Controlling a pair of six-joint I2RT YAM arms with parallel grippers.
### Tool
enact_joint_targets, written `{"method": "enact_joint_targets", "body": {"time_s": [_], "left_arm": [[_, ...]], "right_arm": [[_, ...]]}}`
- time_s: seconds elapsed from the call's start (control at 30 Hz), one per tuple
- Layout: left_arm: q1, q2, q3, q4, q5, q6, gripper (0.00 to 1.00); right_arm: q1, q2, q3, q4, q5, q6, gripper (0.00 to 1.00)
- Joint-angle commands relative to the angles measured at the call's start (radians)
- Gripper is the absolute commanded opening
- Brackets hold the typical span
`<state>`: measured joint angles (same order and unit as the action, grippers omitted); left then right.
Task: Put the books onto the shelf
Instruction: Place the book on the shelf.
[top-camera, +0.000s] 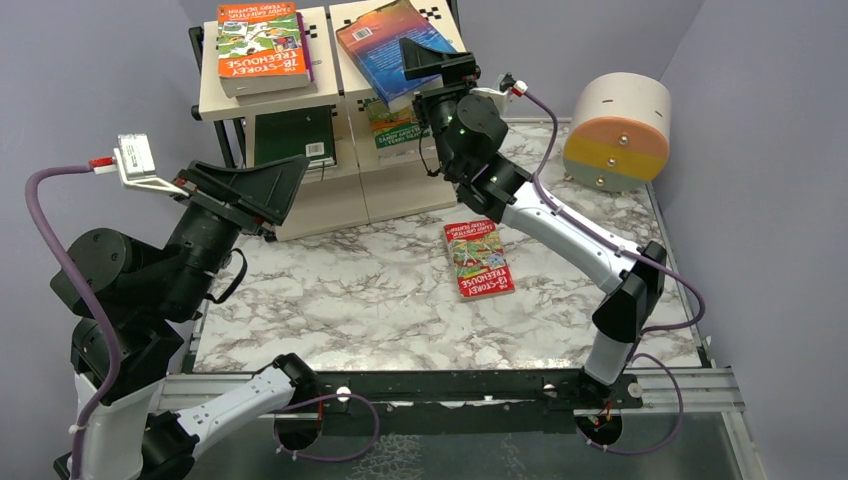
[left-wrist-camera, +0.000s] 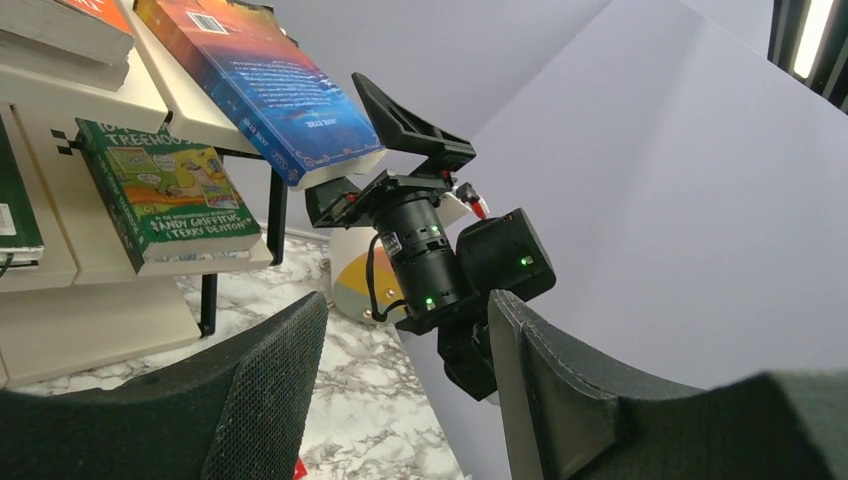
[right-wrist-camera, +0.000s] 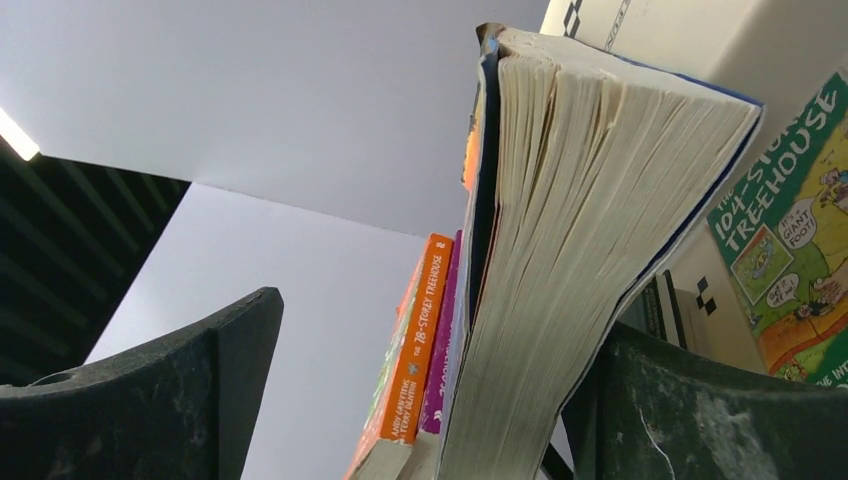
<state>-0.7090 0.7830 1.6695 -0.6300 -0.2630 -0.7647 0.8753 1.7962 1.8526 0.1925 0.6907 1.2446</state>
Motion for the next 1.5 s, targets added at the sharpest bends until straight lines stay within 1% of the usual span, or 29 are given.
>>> {"method": "enact_joint_targets", "body": {"time_s": [0.0, 0.23, 0.33, 0.43, 0.53, 0.63, 0.7, 0.8, 0.9, 1.0, 1.1, 1.17, 1.2, 1.27, 1.3, 1.47], "left_arm": [[-0.005, -0.020, -0.008, -0.006, -0.024, 0.001, 0.54], [-0.016, -0.015, -0.019, -0.005, -0.042, 0.010, 0.54], [-0.020, -0.008, -0.021, 0.001, -0.055, 0.019, 0.54], [-0.025, -0.005, -0.016, 0.007, -0.073, 0.038, 0.54], [-0.034, -0.007, -0.009, 0.010, -0.109, 0.061, 0.54], [-0.051, -0.005, 0.001, 0.013, -0.158, 0.088, 0.62], [-0.068, 0.000, 0.009, 0.014, -0.189, 0.108, 0.64], [-0.087, 0.003, 0.004, 0.032, -0.219, 0.132, 0.66], [-0.098, 0.003, -0.018, 0.068, -0.233, 0.152, 0.66], [-0.103, 0.004, -0.047, 0.100, -0.237, 0.171, 0.67], [-0.105, -0.013, -0.099, 0.160, -0.242, 0.190, 0.73], [-0.104, -0.017, -0.122, 0.185, -0.245, 0.207, 0.77], [-0.105, -0.015, -0.123, 0.188, -0.249, 0.214, 0.82], [-0.105, -0.008, -0.121, 0.189, -0.258, 0.226, 0.96], [-0.106, -0.005, -0.118, 0.187, -0.264, 0.231, 0.99], [-0.104, -0.010, -0.118, 0.186, -0.283, 0.252, 0.99]], "right_arm": [[0.012, -0.064, -0.065, 0.053, -0.005, 0.015, 0.97], [0.016, -0.108, -0.172, 0.083, -0.075, -0.016, 0.98], [0.016, -0.129, -0.226, 0.119, -0.117, -0.044, 1.00], [0.016, -0.179, -0.327, 0.149, -0.166, -0.065, 1.00], [0.016, -0.267, -0.455, 0.209, -0.203, -0.107, 1.00], [0.016, -0.361, -0.555, 0.248, -0.237, -0.176, 1.00], [0.016, -0.421, -0.602, 0.265, -0.262, -0.242, 1.00], [0.016, -0.478, -0.629, 0.241, -0.298, -0.332, 1.00], [0.016, -0.501, -0.601, 0.145, -0.319, -0.421, 1.00], [0.015, -0.459, -0.479, -0.027, -0.376, -0.531, 1.00], [0.016, -0.391, -0.362, -0.162, -0.451, -0.594, 1.00], [0.016, -0.348, -0.309, -0.235, -0.455, -0.613, 1.00], [0.016, -0.337, -0.304, -0.244, -0.455, -0.619, 1.00], [0.016, -0.327, -0.318, -0.238, -0.452, -0.625, 1.00], [0.016, -0.325, -0.323, -0.234, -0.449, -0.625, 1.00], [0.016, -0.325, -0.357, -0.219, -0.428, -0.607, 1.00]]}}
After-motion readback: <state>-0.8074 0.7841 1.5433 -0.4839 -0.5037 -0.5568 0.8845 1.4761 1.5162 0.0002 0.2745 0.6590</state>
